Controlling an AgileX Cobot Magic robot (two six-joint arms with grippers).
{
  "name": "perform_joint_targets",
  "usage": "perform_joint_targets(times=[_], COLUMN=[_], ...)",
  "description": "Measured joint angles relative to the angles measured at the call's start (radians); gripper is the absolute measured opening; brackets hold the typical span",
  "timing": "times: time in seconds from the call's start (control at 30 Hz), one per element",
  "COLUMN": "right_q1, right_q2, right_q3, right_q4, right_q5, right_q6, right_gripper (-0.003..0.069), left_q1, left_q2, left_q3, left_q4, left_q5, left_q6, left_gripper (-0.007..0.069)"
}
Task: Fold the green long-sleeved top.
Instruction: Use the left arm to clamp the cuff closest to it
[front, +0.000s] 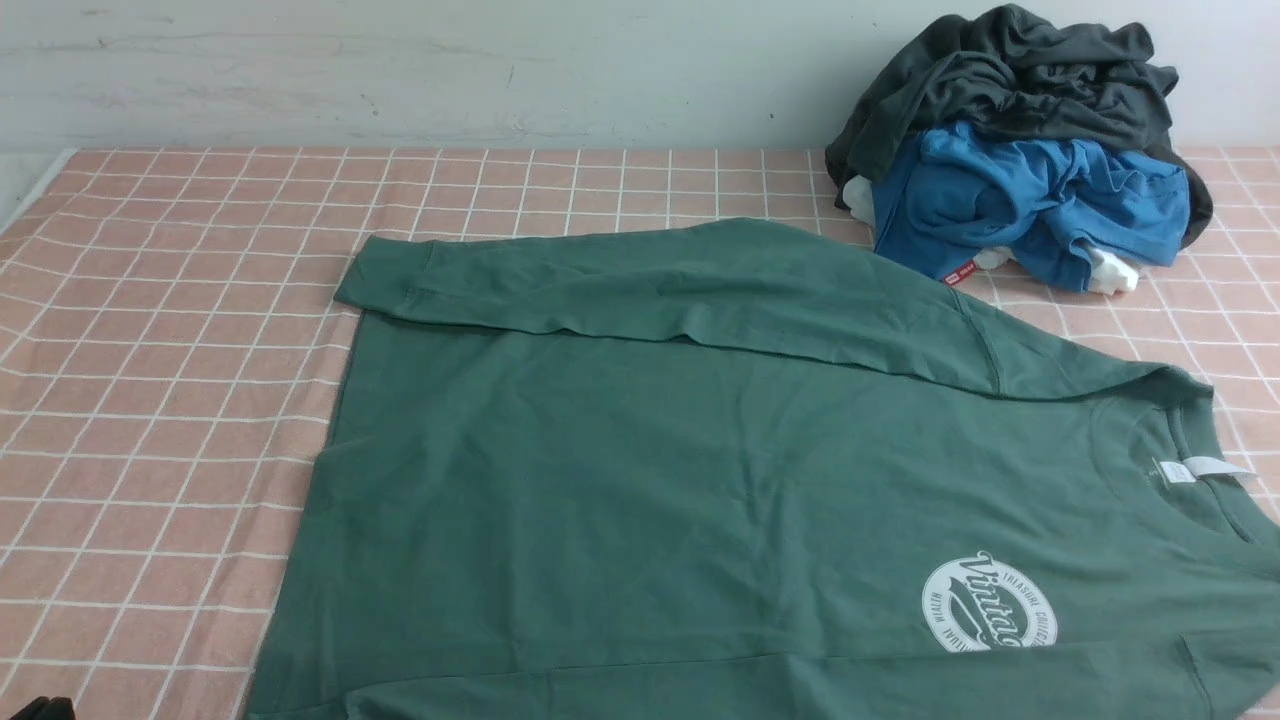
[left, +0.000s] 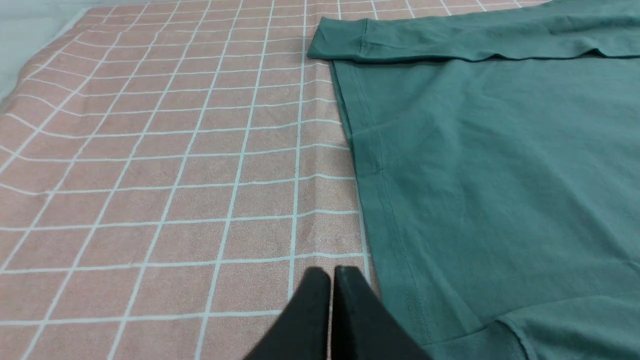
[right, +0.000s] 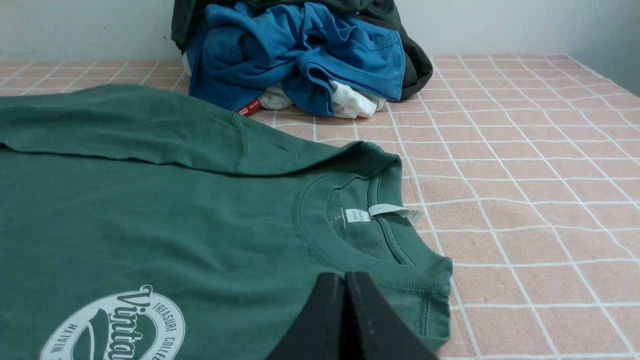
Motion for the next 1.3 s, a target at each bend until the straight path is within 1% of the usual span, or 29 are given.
perform_joint_targets(times=[0.53, 0.83, 1.03, 1.07, 1.1, 1.13, 1.17, 1.2, 1.3], right_q1=[0.000, 0.000, 0.000, 0.000, 0.000, 0.000, 0.000, 0.000, 0.000], right_q2=[0.000, 0.000, 0.000, 0.000, 0.000, 0.000, 0.000, 0.000, 0.000], right_q3=[0.000, 0.000, 0.000, 0.001, 0.001, 0.004, 0.005, 0.006, 0.006], right_q4=[0.000, 0.000, -0.001, -0.001, -0.001, -0.001, -0.001, 0.000, 0.000], right_q5=[0.000, 0.000, -0.001, -0.021, -0.026, -0.072, -0.091, -0.205, -0.401], right_q6=[0.000, 0.000, 0.000, 0.000, 0.000, 0.000, 0.000, 0.000, 0.019], right_gripper=[-0.0013, -0.0013, -0.0013, -0.0013, -0.0013, -0.0013, -0.0013, -0.0013, -0.0013], left_q1=[0.000, 0.000, 0.000, 0.000, 0.000, 0.000, 0.000, 0.000, 0.000], left_q2=[0.000, 0.000, 0.000, 0.000, 0.000, 0.000, 0.000, 0.000, 0.000], left_q3=[0.000, 0.000, 0.009, 0.011, 0.011, 0.011, 0.011, 0.011, 0.011], left_q4=[0.000, 0.011, 0.015, 0.015, 0.015, 0.015, 0.015, 0.015, 0.015], left_q5=[0.000, -0.006, -0.071, -0.132, -0.132, -0.201, -0.218, -0.304, -0.398], left_q6=[0.000, 0.027, 0.032, 0.032, 0.032, 0.032, 0.033, 0.033, 0.034], left_gripper=[-0.0003, -0.0003, -0.0003, -0.0003, -0.0003, -0.0003, -0.0003, -0.0003, -0.0003])
